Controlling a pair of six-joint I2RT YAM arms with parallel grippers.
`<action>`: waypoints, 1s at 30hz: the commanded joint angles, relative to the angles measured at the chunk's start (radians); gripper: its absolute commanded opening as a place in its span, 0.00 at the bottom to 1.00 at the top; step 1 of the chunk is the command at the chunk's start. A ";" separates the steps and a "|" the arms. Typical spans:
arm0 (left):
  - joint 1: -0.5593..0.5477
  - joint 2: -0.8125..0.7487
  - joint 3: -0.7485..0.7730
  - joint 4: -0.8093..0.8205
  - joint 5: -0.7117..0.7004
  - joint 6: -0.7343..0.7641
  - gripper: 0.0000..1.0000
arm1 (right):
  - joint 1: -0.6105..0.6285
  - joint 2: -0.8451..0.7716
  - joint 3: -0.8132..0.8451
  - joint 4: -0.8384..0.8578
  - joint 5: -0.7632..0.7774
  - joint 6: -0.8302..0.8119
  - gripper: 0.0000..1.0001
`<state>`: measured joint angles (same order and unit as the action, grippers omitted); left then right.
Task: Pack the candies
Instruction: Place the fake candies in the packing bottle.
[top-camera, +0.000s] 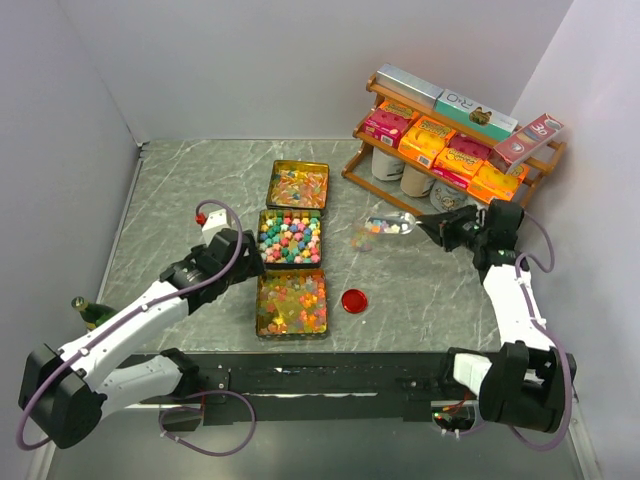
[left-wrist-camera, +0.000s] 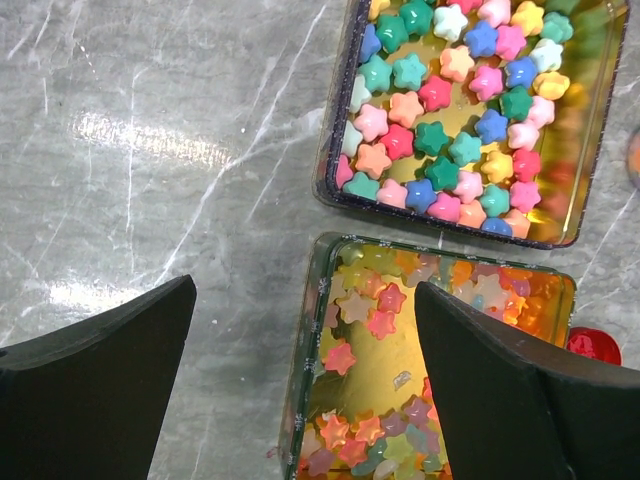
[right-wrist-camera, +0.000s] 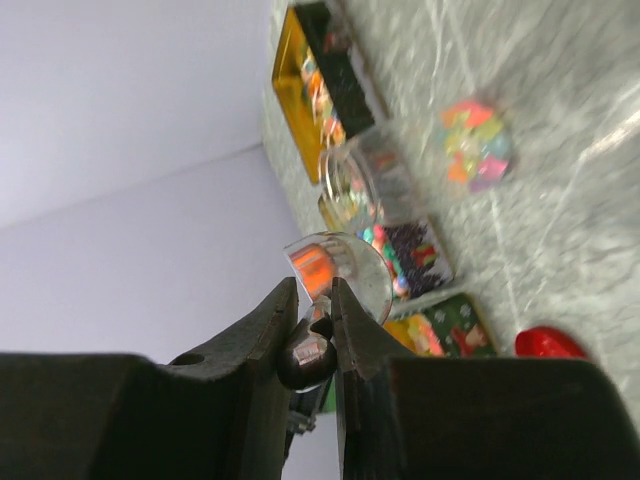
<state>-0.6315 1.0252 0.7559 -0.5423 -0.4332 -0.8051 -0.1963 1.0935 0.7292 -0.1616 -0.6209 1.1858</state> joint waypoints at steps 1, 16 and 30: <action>0.003 0.007 0.016 0.024 -0.004 0.014 0.96 | -0.023 0.022 0.114 -0.022 0.012 -0.090 0.00; 0.003 0.018 0.010 0.036 0.013 0.014 0.96 | -0.020 0.089 0.184 -0.039 0.133 -0.202 0.00; 0.001 0.030 0.006 0.048 0.031 0.026 0.96 | 0.005 0.148 0.200 0.050 0.128 -0.189 0.00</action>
<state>-0.6315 1.0458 0.7559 -0.5259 -0.4076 -0.7967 -0.1986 1.2404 0.8783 -0.1715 -0.4938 0.9974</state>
